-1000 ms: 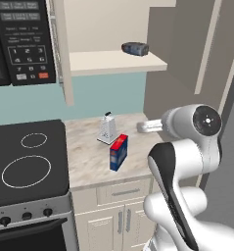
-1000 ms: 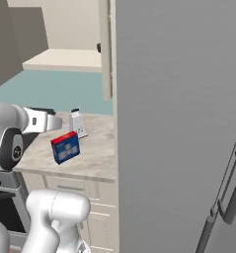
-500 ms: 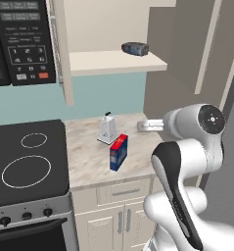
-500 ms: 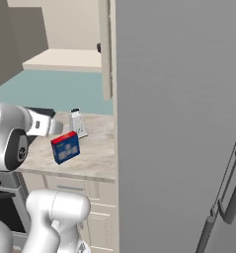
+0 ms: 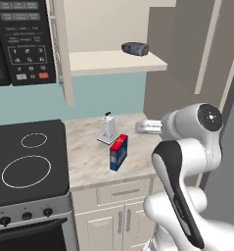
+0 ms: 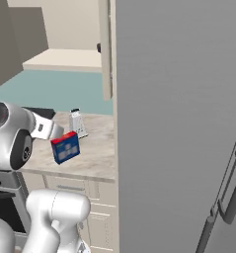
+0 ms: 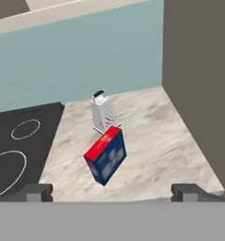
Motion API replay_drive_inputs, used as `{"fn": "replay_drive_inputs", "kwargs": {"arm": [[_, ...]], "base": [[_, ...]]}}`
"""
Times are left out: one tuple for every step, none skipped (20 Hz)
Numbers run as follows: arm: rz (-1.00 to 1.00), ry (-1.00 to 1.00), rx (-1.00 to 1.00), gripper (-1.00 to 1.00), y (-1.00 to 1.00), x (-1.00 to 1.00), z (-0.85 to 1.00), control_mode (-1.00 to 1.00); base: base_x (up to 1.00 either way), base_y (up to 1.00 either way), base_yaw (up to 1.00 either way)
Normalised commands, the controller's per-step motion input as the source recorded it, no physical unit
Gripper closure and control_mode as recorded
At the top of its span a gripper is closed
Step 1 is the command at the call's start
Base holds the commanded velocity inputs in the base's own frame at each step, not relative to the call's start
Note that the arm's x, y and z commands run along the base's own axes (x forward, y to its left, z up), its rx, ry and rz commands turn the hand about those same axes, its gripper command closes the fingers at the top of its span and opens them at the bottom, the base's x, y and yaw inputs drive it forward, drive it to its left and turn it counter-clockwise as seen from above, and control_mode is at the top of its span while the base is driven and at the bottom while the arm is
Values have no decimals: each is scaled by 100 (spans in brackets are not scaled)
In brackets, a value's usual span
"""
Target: Pick the cereal and boxed food from the counter and place them in the cabinets closest to them.
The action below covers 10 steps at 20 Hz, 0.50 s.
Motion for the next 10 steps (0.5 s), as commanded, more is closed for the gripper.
{"fn": "replay_drive_inputs", "kwargs": {"arm": [[0,0,4,-100,6,8,-23,-100],[0,0,3,-100,6,9,-20,-100],[0,1,0,-100,5,8,-17,-100],[-1,1,0,-100,6,9,-18,-100],[-2,0,0,-100,6,10,-17,-100],[-5,1,0,-100,8,13,-17,-100],[-5,1,1,-100,8,12,-17,-100],[-6,1,1,-100,8,12,-18,-100],[-6,1,0,-100,8,14,-18,-100],[-6,1,0,-100,9,14,-20,-100]], "base": [[0,0,0],[0,0,0],[0,0,0],[0,0,0],[0,0,0],[0,0,0],[0,0,0],[0,0,0],[0,0,0],[0,0,0]]}}
